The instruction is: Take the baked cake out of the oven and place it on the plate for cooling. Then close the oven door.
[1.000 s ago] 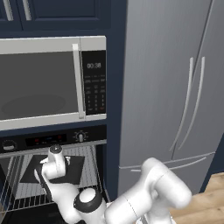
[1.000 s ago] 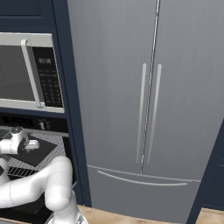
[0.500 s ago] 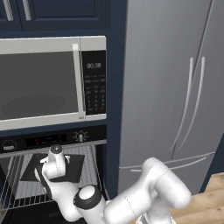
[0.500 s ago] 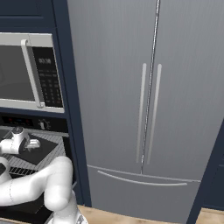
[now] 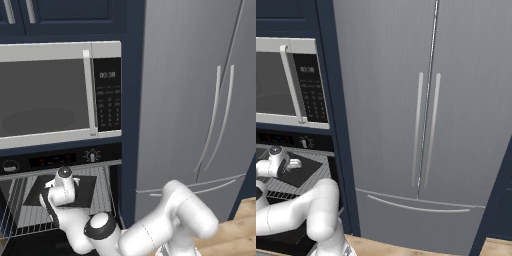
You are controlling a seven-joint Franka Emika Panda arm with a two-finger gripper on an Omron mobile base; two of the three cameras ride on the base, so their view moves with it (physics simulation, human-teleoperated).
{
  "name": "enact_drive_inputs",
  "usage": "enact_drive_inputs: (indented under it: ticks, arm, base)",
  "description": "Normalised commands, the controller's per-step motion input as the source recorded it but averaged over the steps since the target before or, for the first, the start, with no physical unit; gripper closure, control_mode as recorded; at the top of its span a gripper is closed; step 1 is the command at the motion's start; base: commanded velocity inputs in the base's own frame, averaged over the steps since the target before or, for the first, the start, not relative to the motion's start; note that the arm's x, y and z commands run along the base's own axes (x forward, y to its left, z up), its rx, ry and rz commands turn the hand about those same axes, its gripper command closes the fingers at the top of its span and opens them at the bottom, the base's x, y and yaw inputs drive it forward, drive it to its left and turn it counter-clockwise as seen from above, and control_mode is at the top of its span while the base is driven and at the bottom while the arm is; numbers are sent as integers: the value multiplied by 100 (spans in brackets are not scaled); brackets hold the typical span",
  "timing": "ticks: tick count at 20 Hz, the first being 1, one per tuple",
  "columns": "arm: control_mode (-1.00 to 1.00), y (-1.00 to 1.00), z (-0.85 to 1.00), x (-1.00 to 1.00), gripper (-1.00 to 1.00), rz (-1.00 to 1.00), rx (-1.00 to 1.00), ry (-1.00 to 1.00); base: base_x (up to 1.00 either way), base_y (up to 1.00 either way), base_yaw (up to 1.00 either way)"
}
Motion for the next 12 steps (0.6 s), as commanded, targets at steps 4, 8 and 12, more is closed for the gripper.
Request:
enact_drive_inputs:
  ticks: [4,8,12]
  arm:
    - [-100,-7,-24,-27,100,0,0,-13]
    - [-100,-5,-14,-35,100,0,0,-3]
    - [-100,-1,10,-41,100,0,0,0]
  base:
    - [0,0,0]
    - [0,0,0]
    - [0,0,0]
